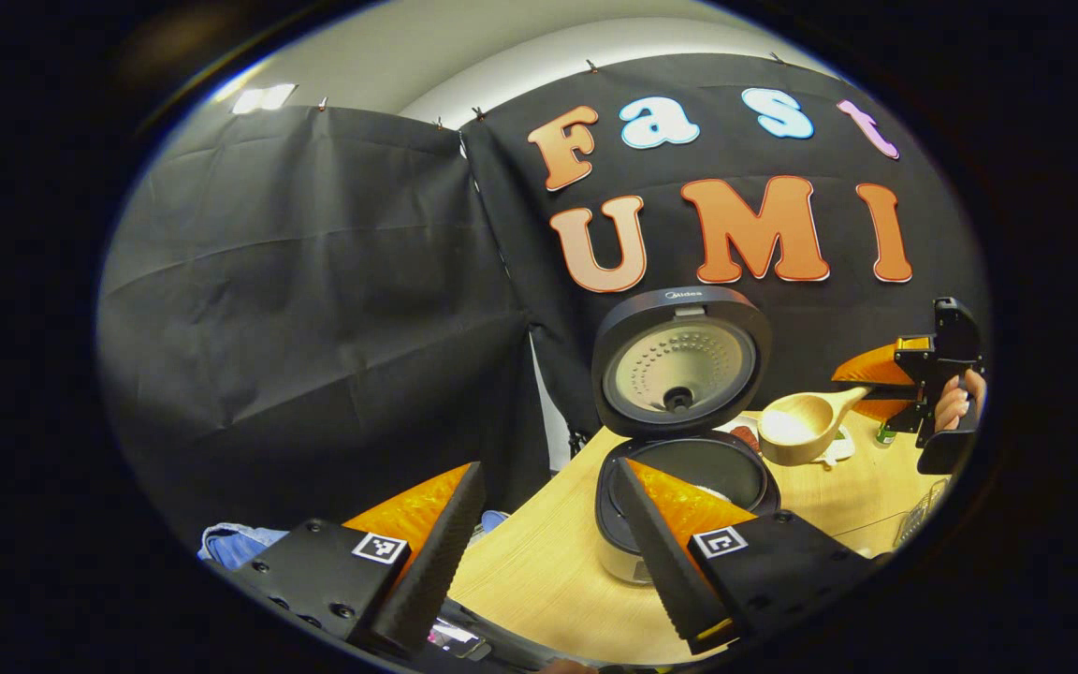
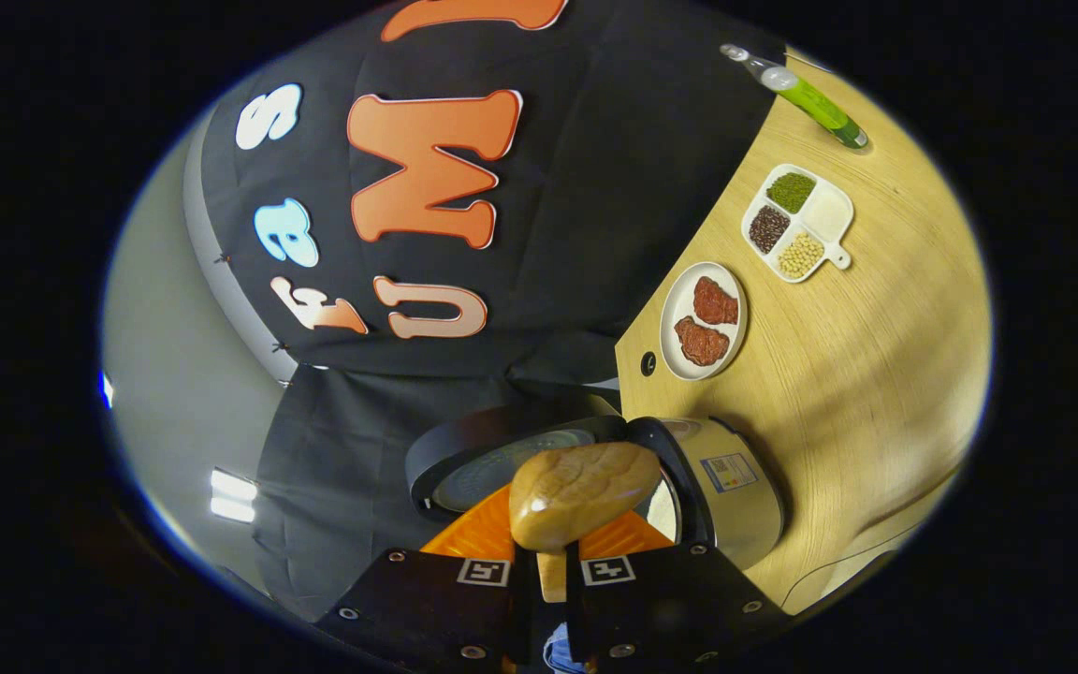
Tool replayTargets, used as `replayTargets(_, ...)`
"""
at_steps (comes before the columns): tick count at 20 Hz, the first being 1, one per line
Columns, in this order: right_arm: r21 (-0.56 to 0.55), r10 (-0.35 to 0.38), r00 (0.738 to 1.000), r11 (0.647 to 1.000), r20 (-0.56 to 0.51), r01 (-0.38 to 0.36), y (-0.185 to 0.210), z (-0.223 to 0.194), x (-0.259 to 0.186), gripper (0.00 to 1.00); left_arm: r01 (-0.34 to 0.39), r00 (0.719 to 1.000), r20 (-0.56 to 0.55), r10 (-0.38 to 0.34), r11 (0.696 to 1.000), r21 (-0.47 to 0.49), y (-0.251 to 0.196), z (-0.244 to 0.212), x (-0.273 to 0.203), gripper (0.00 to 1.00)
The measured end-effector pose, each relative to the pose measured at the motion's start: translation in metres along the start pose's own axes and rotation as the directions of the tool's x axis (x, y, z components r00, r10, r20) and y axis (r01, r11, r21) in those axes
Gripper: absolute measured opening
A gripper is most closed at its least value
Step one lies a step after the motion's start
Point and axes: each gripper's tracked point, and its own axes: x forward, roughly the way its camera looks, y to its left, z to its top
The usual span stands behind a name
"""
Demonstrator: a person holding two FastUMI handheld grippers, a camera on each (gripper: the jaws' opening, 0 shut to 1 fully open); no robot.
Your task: Close the left gripper, press the button to open the rice cooker; take a wooden spoon from the chopstick holder with the right hand, scoop a spoonful of rice and pour it into the rice cooker, then put the wooden spoon back into the chopstick holder.
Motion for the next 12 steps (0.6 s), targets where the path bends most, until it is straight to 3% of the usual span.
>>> replayTargets(1,-0.026,-0.011,1.000,1.000,0.003,0.011,0.001,0.000,0.008,0.13,-0.007,1.000,0.000,0.007,1.000,0.001,0.004,-0.001,-0.002,1.00)
replayTargets(3,-0.082,-0.033,0.999,0.996,0.011,0.034,0.005,-0.001,0.021,0.13,-0.028,1.000,-0.001,0.028,1.000,0.008,0.012,-0.002,0.000,0.95)
replayTargets(4,-0.110,-0.044,0.999,0.993,0.016,0.045,0.007,-0.001,0.028,0.13,-0.037,0.999,-0.004,0.037,0.999,0.006,0.017,-0.004,-0.001,1.00)
replayTargets(5,-0.138,-0.055,0.998,0.989,0.019,0.057,0.008,-0.002,0.033,0.14,-0.045,0.999,-0.008,0.045,0.999,0.001,0.021,-0.006,0.000,0.95)
replayTargets(7,-0.209,-0.082,0.996,0.974,0.032,0.087,0.010,-0.004,0.046,0.14,-0.056,0.998,-0.020,0.056,0.998,-0.007,0.028,-0.010,0.000,0.95)
replayTargets(12,-0.420,-0.136,0.988,0.895,0.067,0.152,0.016,-0.015,0.063,0.13,-0.056,0.998,-0.024,0.056,0.998,-0.004,0.033,-0.013,0.002,0.95)
